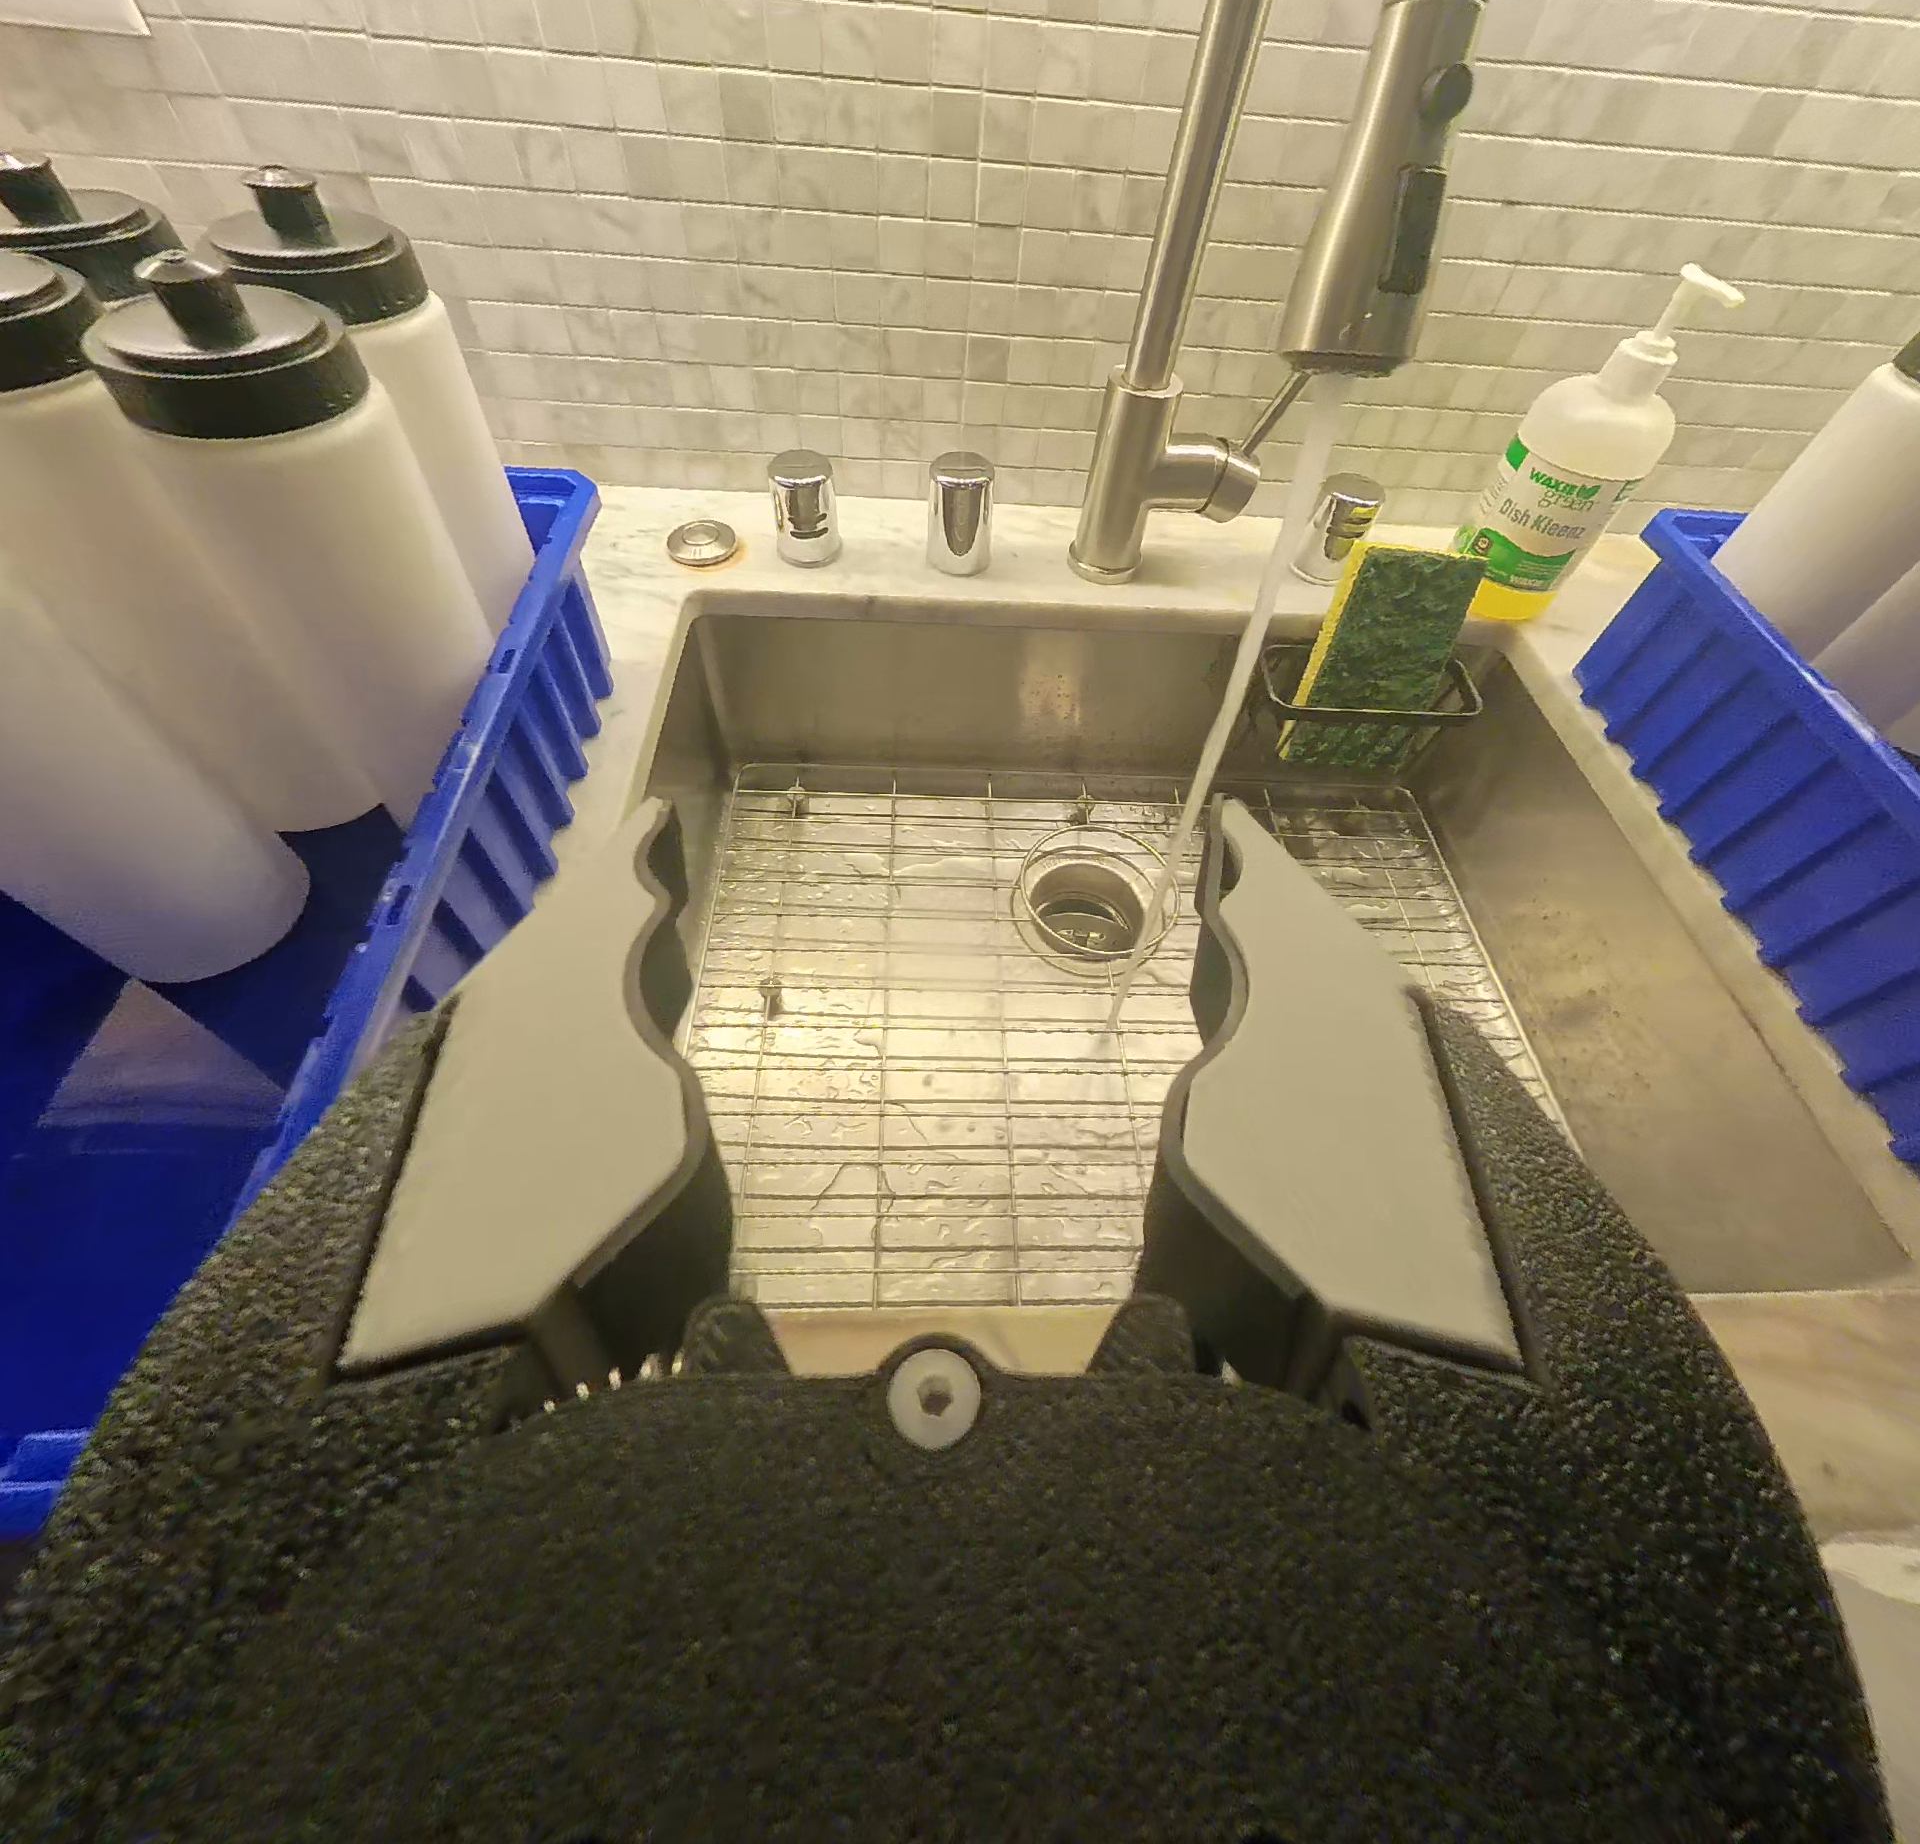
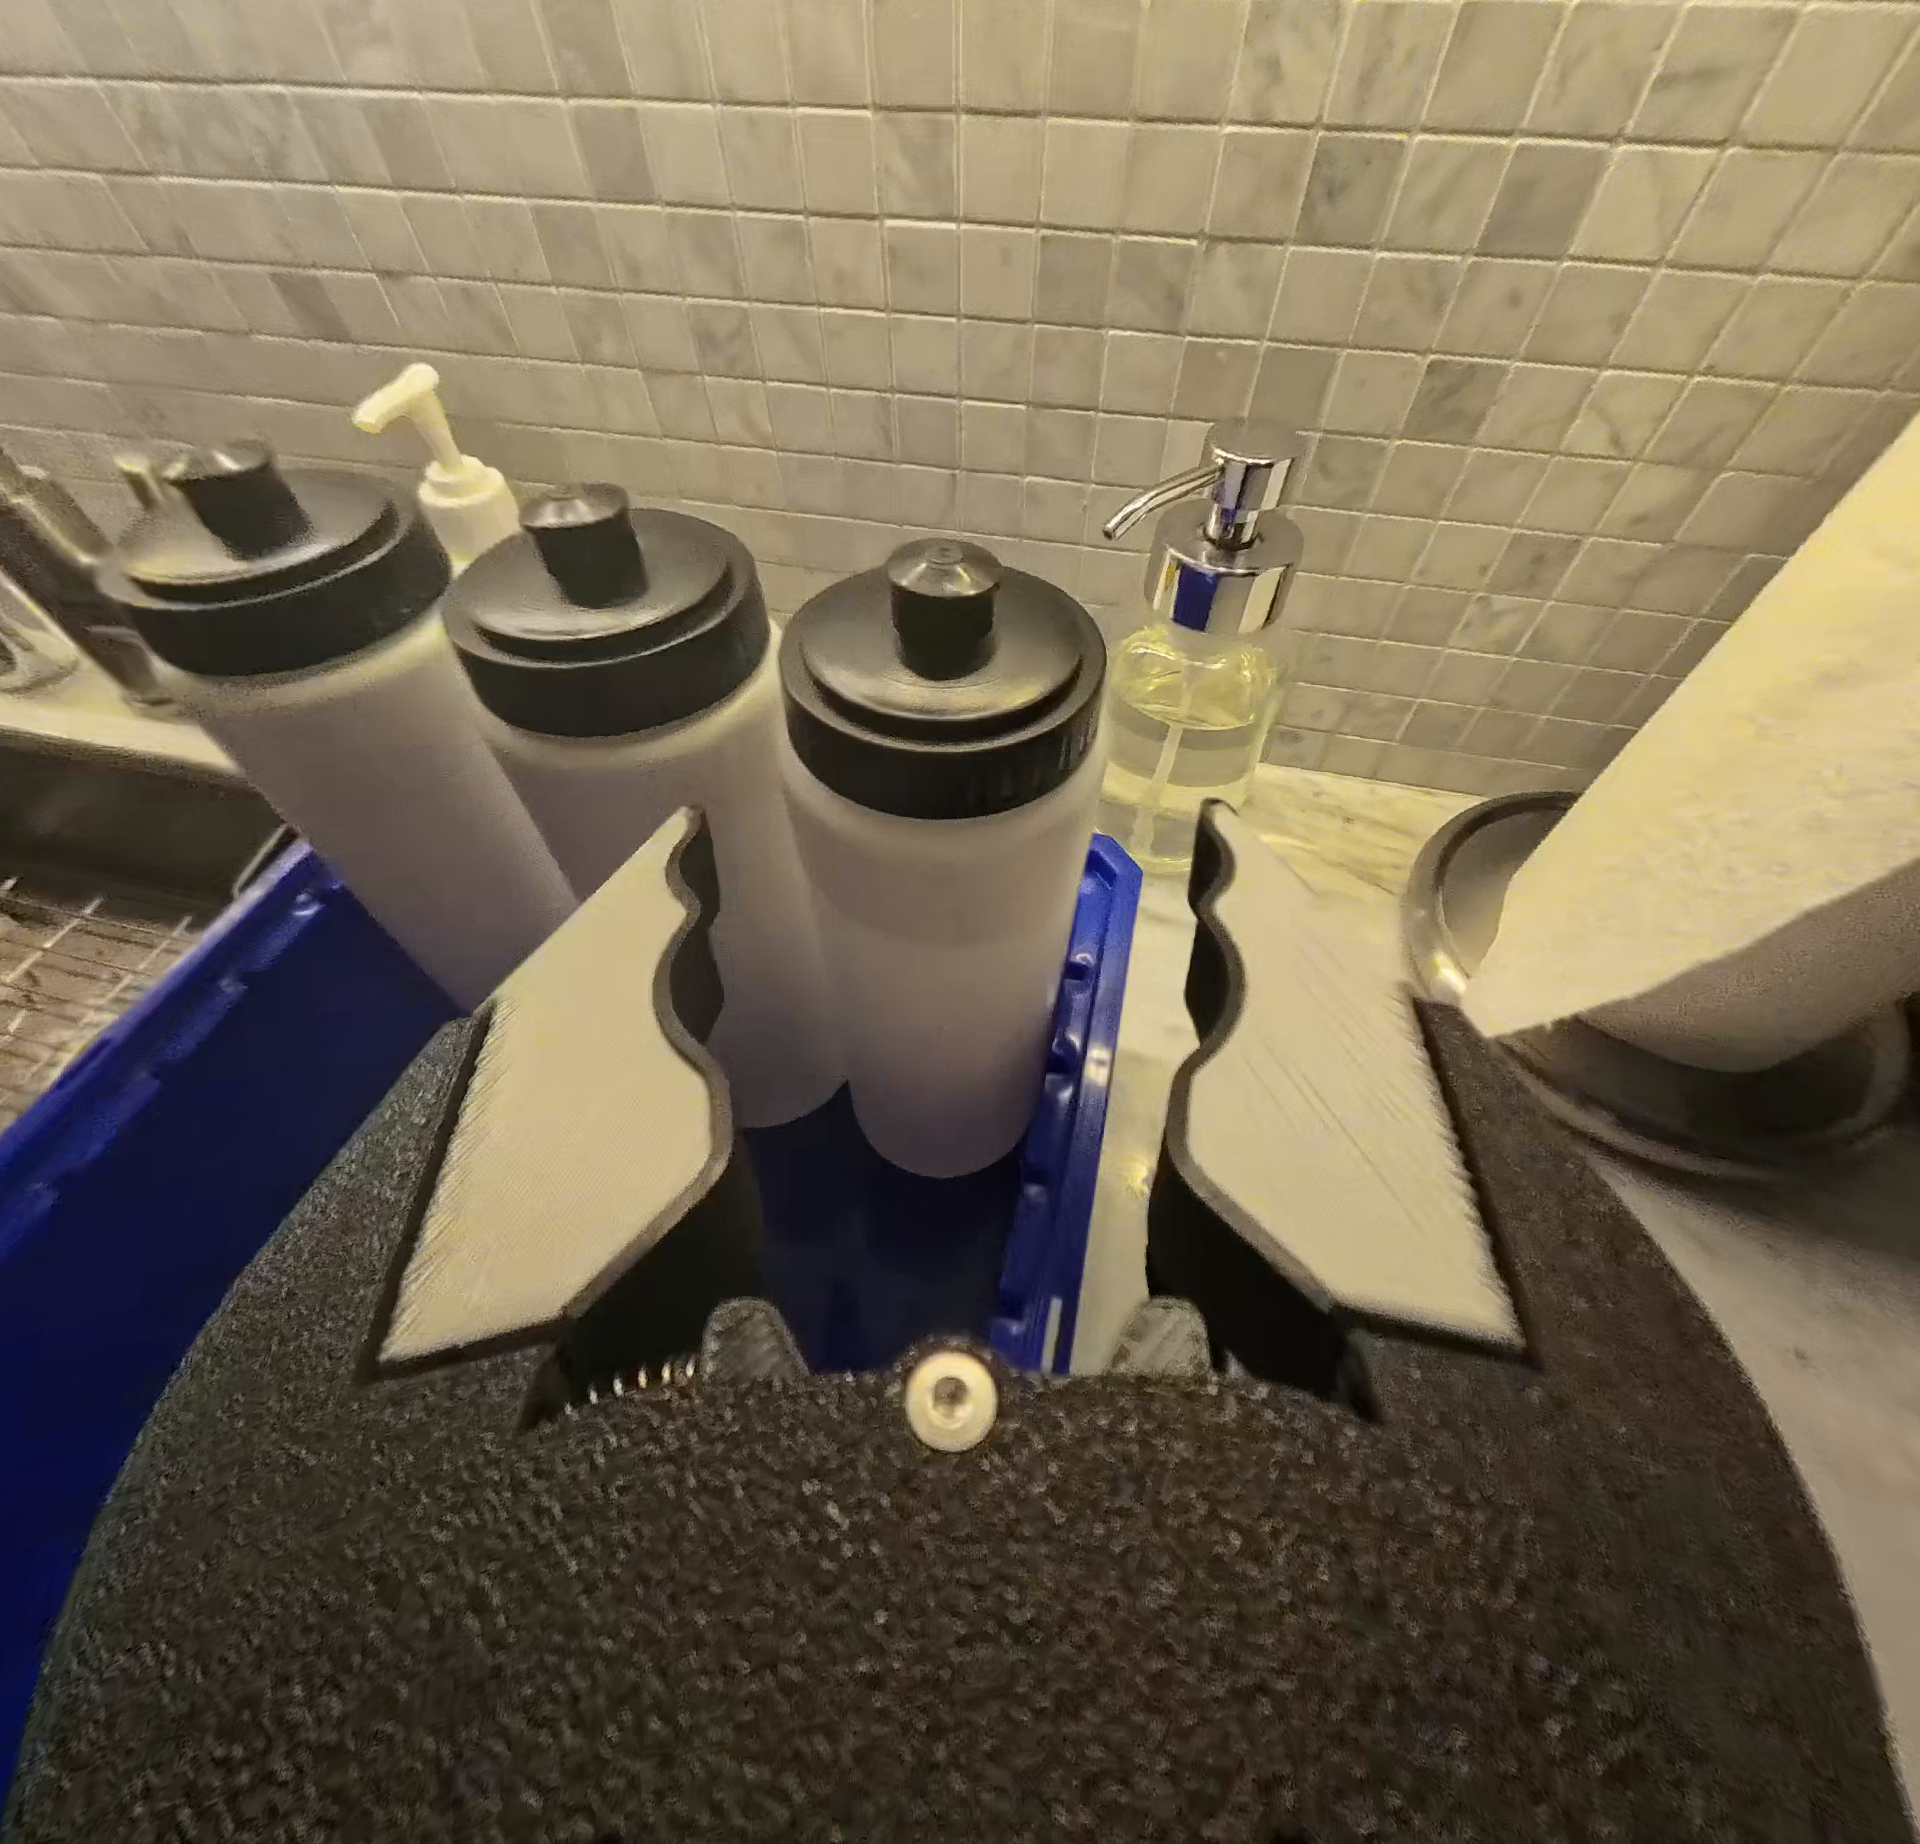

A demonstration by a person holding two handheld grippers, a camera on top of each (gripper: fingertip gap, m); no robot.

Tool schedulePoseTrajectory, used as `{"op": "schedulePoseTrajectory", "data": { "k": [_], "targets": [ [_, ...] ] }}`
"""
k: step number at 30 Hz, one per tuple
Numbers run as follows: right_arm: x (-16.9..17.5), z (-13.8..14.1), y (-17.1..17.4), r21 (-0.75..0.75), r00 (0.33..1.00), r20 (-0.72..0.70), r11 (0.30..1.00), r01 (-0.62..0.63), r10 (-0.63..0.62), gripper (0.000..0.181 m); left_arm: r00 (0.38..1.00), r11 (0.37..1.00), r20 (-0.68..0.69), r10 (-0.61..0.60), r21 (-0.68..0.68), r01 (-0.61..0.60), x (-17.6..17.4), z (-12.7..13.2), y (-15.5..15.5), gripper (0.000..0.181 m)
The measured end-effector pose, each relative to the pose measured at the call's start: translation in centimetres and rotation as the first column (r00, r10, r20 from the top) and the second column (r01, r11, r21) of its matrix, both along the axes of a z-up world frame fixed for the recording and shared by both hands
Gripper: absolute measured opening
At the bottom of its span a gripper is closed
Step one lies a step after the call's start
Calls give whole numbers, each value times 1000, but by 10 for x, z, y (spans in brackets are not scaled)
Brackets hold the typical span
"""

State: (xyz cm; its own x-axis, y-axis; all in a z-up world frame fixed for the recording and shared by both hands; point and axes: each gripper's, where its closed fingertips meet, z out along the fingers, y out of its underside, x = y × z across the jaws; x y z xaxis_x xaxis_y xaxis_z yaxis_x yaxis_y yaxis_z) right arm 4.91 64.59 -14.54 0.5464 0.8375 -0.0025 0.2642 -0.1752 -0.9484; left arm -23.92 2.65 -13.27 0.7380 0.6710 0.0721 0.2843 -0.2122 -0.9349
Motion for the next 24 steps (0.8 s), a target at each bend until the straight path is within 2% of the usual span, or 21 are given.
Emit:
{"op": "schedulePoseTrajectory", "data": {
  "k": [3,5,7,9,10,13,16,18,21,23,24],
  "targets": [
    [17,21,-42,40,1000,-17,999,9,-8,92,1000,1000,-5,6,1,-6,-17,-3,-14,99],
    [22,32,-85,47,999,-35,999,-9,10,78,1000,1000,-17,24,-1,-24,-36,-4,-28,100],
    [19,39,-134,44,998,-58,998,-35,38,48,999,999,-17,47,20,-46,-62,-2,-46,99],
    [9,45,-184,47,994,-95,997,-58,62,1,997,996,-20,79,30,-79,-95,0,-69,98],
    [0,46,-209,34,990,-118,996,-77,80,0,995,995,-28,97,33,-97,-113,1,-82,97],
    [-34,46,-274,11,985,-139,995,-104,104,1,989,989,-15,146,5,-146,-176,-8,-121,95],
    [-79,46,-330,-8,983,-105,988,-155,153,39,987,986,23,157,-51,-156,-239,-33,-145,100],
    [-110,56,-364,-8,976,-94,980,-197,196,58,991,990,46,122,-75,-119,-273,-50,-145,106],
    [-150,76,-414,15,960,-58,961,-275,275,67,997,993,77,28,-115,-19,-301,-74,-127,116],
    [-173,88,-447,29,941,-52,942,-333,334,67,997,991,75,-16,-132,26,-308,-86,-114,112],
    [-183,92,-465,26,927,-55,928,-371,372,67,997,990,70,-24,-135,34,-309,-89,-110,103]
  ]
}}
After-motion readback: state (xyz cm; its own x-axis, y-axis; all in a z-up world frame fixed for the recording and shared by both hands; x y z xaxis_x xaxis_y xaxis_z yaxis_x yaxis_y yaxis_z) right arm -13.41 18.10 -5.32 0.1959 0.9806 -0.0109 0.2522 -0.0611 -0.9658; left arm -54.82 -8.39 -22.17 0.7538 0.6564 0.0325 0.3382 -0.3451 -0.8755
